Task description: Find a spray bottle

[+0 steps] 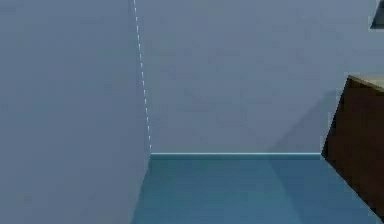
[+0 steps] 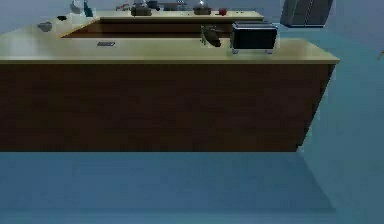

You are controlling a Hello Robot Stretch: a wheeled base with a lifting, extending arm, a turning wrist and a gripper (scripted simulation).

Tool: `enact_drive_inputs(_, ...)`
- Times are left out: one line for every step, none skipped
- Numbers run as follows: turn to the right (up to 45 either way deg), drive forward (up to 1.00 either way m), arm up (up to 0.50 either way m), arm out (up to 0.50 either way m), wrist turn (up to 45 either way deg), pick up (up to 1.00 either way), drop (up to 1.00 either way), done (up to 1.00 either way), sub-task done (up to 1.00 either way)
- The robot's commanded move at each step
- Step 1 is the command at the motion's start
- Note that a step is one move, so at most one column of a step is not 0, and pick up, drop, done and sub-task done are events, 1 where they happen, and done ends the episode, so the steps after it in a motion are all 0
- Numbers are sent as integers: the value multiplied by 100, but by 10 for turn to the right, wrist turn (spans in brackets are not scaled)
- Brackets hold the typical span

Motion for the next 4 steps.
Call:
enact_drive_inputs(450,0,0,0,0,0,0,0,0)
enact_drive_inputs(450,0,0,0,0,0,0,0,0)
enact_drive_inputs(420,0,0,0,0,0,0,0,0)
enact_drive_inputs(30,0,0,0,0,0,0,0,0)
